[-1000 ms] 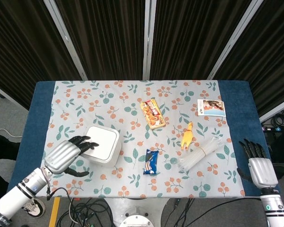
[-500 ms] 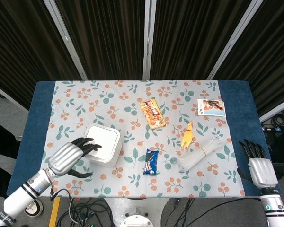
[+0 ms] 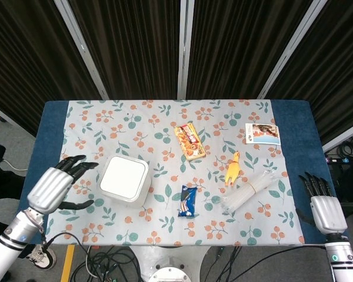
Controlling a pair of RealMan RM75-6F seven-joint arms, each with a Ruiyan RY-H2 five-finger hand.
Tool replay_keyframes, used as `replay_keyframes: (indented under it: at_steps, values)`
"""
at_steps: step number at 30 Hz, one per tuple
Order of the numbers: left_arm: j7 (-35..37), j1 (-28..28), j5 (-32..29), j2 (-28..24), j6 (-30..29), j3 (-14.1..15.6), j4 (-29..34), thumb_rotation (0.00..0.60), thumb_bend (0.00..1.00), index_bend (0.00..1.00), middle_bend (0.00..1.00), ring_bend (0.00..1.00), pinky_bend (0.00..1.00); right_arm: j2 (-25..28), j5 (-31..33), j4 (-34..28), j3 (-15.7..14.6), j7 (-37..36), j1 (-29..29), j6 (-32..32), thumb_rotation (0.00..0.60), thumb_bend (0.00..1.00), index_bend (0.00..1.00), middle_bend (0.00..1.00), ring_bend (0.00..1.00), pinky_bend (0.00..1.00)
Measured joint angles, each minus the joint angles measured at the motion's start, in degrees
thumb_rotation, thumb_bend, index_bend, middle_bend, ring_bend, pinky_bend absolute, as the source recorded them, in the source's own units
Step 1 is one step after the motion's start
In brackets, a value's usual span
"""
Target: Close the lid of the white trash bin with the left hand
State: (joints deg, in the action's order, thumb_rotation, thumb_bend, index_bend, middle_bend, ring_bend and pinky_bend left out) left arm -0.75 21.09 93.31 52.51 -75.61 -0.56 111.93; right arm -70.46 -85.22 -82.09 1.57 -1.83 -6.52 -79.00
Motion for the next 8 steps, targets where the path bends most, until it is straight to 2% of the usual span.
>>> replay_keyframes:
  at_steps: [4,8]
  values:
    - [-2.6,-5.7,-1.5,4.4,-5.0,1.5,-6.4,0.475,0.15,0.18,0.23,0.1,0.19,0.6,-0.1,-0.5,0.4,-0.3,0.1,-0.9,0.6,0.17,0.0,0.0,0.0,0.0]
    - [-3.8,-9.4,-3.2,9.4,-7.6,3.0,-13.7,0.473,0.15,0.18,0.17,0.07,0.19,1.2,-0.2,-1.3,0.7,-0.3,0.2,-1.4,0.6,0.17,0.0,0.0,0.0,0.0]
